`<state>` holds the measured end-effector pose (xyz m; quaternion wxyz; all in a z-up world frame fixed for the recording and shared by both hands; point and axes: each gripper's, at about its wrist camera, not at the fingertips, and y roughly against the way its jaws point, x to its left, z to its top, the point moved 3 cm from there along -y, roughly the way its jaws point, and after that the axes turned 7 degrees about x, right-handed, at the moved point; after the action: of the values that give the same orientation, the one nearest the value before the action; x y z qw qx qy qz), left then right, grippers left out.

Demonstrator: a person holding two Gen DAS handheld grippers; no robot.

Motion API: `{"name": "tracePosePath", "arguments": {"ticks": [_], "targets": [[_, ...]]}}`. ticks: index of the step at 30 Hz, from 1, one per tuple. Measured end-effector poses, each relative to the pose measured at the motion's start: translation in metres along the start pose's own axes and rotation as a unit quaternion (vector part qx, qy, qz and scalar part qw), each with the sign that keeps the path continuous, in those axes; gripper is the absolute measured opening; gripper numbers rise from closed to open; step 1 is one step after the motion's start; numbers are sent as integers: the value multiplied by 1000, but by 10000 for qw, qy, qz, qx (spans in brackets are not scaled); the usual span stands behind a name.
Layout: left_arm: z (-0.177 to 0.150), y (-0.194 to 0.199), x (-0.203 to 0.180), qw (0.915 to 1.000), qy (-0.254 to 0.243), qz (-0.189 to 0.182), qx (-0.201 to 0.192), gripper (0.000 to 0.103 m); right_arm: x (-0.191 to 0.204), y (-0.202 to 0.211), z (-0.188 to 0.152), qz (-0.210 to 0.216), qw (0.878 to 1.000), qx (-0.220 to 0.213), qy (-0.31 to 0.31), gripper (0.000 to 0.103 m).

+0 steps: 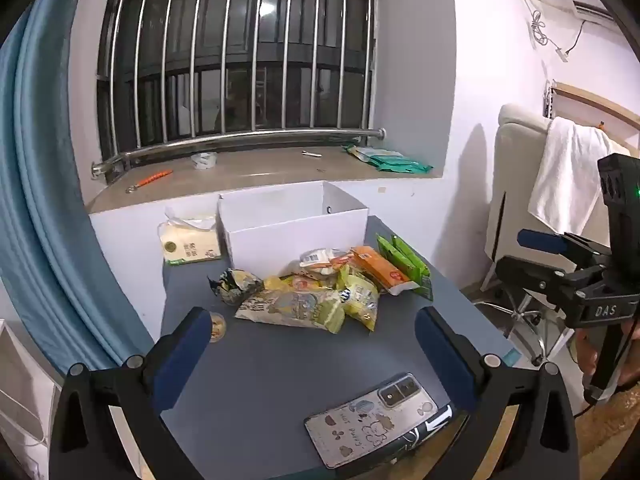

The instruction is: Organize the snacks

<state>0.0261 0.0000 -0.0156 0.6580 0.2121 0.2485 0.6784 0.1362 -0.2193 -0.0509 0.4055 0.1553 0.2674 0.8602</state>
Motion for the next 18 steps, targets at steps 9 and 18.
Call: {"name": "tracePosePath", "arguments": {"ticks": [9,18], "targets": [[5,4,5,9999,110,26,-89,103,0,0,-1,-24,10000,-26,55,103],[3,6,5,9999,118,1,-81,103,-3,-1,-2,-46,10000,28,3,103]]}}
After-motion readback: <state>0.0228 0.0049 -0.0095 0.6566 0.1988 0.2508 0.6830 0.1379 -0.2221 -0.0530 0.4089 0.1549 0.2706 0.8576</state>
